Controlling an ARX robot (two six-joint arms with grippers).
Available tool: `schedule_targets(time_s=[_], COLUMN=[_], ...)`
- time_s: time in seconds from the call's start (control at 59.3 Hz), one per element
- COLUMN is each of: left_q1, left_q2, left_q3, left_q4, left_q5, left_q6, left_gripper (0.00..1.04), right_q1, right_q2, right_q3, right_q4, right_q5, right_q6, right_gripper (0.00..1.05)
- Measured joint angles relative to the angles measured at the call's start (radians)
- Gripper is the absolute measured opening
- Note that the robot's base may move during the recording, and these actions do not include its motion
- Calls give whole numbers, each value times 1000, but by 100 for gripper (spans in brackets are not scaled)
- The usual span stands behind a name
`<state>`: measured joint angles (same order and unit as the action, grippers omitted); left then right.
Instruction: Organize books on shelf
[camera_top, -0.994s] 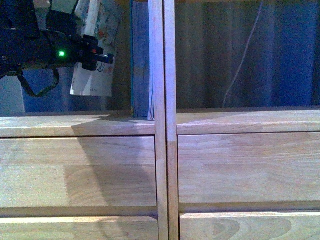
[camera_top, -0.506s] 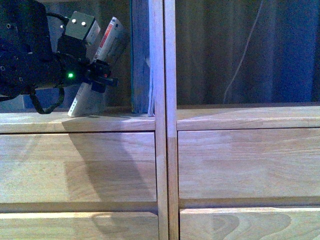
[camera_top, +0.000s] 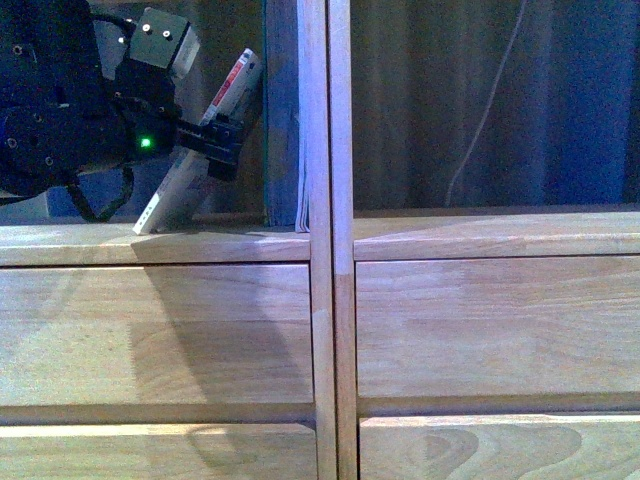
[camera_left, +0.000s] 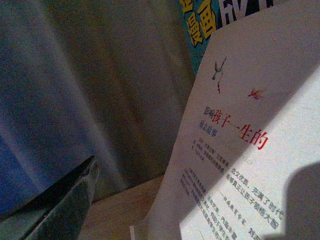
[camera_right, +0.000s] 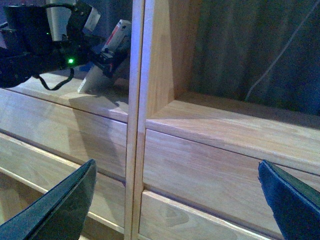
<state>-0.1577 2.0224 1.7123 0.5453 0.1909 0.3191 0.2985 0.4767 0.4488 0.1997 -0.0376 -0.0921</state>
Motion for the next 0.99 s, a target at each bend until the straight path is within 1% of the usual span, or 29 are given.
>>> schedule_targets(time_s=[0.152, 0.219, 0.337, 0.388, 0.455, 0.573, 0.607, 0.708, 0.742, 0.758, 0.792, 0.809, 0.843, 0.86, 0.893, 0.927, 0.961, 0.994], left_q1=[-6, -15, -29, -32, -27, 10, 36, 112, 150, 160, 160, 160, 160, 160, 160, 160, 160, 160], left_q2=[-68, -121, -216, -264, -354, -477, -542, -735, -825, -882, -956, -1001, -1048, -1065, -1089, -1102, -1114, -1131], left_q3=[-88, -153, -272, -333, -443, -586, -658, -841, -917, -954, -986, -1013, -1058, -1081, -1128, -1161, -1194, -1235], left_q4=[31, 42, 66, 84, 97, 113, 123, 122, 98, 52, -66, -134, -175, -176, -169, -159, -148, -134], left_q5=[26, 48, 59, 50, 12, 13, 24, 101, 153, 123, 3, -76, -148, -171, -187, -189, -188, -188], left_q6=[-24, -37, -43, -43, -32, -46, -69, -164, -214, -231, -261, -271, -285, -291, -298, -303, -306, -308], left_gripper=[97, 97, 97, 97, 97, 97, 97, 97, 97, 95, 88, 83, 76, 73, 66, 60, 55, 48], right_q1=[0, 0, 0, 0, 0, 0, 0, 0, 0, 0, 0, 0, 1, 14, 39, 42, 36, 16], right_q2=[0, 0, 0, 0, 0, 0, 0, 0, 0, 0, 0, 0, 0, 1, -4, -13, -25, -42], right_q3=[0, 0, 0, 0, 0, 0, 0, 0, 0, 0, 0, 0, 0, 5, 16, 11, -7, -36], right_q4=[0, 0, 0, 0, 0, 0, 0, 0, 0, 0, 0, 0, -2, -26, -107, -153, -170, -172], right_q5=[0, 0, 0, 0, 0, 0, 0, 0, 0, 0, 0, 0, 7, 53, 185, 255, 308, 322], right_q6=[0, 1, 1, 1, 1, 1, 1, 1, 1, 1, 1, 1, 3, 12, 37, 47, 54, 63], right_gripper=[98, 98, 98, 98, 98, 98, 98, 98, 98, 98, 98, 98, 98, 95, 89, 84, 79, 73])
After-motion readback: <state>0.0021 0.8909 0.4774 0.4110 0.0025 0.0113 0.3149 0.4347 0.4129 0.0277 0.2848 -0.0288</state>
